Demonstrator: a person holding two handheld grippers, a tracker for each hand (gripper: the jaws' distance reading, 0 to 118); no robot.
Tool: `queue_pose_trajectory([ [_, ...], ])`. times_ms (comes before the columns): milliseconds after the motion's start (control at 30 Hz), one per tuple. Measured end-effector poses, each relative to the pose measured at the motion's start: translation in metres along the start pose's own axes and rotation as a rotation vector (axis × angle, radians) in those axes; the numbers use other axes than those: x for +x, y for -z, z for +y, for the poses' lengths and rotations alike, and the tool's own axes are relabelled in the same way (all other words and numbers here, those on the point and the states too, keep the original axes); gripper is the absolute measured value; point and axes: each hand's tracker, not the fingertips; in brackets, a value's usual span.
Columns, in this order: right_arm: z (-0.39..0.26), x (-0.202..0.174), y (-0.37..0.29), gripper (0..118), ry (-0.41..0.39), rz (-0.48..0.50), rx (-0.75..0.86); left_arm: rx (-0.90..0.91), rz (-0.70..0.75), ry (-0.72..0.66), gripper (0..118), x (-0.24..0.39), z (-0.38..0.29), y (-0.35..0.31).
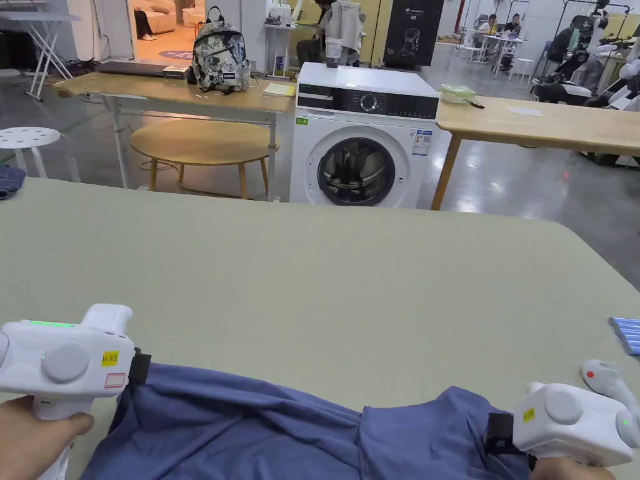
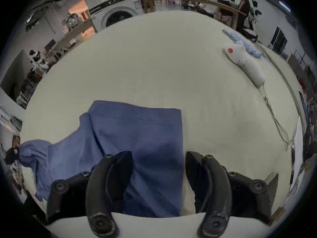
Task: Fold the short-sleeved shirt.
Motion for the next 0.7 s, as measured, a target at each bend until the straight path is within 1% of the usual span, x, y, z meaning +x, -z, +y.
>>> queue_pose_trajectory([
  [100, 0.001, -0.007, -0.007, 66, -0.066, -0.034, 0.000, -0.004, 0.003, -0.005, 0, -0.001, -0.005, 0.000],
  [133, -0.014, -0.024, -0.008, 66, -0.057, -0.077, -0.029, -0.007, 0.004, -0.002, 0, 0.000, -0.007, -0.001],
  [233, -0.028, -0.050, -0.017, 66, -0.083, -0.094, -0.052, -0.014, 0.009, 0.003, 0, 0.002, -0.010, 0.000],
  [267, -0.028, -0.042, -0.006, 66, -0.062, -0.037, -0.106, -0.016, 0.010, 0.004, 0, 0.003, -0.011, 0.000],
  [300, -0.025, -0.037, -0.001, 63, -0.073, -0.049, -0.099, -0.018, 0.010, 0.002, 0, 0.003, -0.011, 0.001],
  [367, -0.025, -0.040, -0.002, 52, -0.077, -0.057, -0.101, -0.020, 0.009, -0.005, 0, 0.004, -0.013, 0.002],
  [400, -0.027, -0.041, -0.011, 42, -0.104, -0.089, -0.037, -0.020, 0.011, -0.010, 0, 0.004, -0.013, 0.002],
  [433, -0.031, -0.044, -0.017, 11, -0.109, -0.092, -0.038, -0.019, 0.010, -0.013, 0, -0.002, -0.013, 0.008],
  [467, -0.036, -0.047, -0.022, 0, -0.129, -0.093, -0.029, -0.017, 0.008, -0.016, 0, -0.004, -0.012, 0.010],
  [500, -0.038, -0.048, -0.026, 0, -0.144, -0.104, -0.011, -0.015, 0.007, -0.017, 0, -0.004, -0.012, 0.010],
  [567, -0.041, -0.048, -0.041, 0, -0.136, -0.074, 0.009, -0.007, 0.014, -0.012, 0, -0.003, -0.011, 0.009],
  [633, -0.050, -0.050, -0.059, 0, -0.122, -0.041, 0.096, 0.013, 0.017, -0.011, 0, -0.005, -0.007, 0.003],
  [667, -0.036, -0.037, -0.048, 0, -0.116, -0.026, 0.132, 0.028, 0.018, -0.011, 0, -0.007, -0.003, -0.001],
  [700, -0.032, -0.036, -0.053, 0, -0.135, -0.044, 0.176, 0.048, 0.023, -0.010, 0, -0.005, -0.003, -0.009],
])
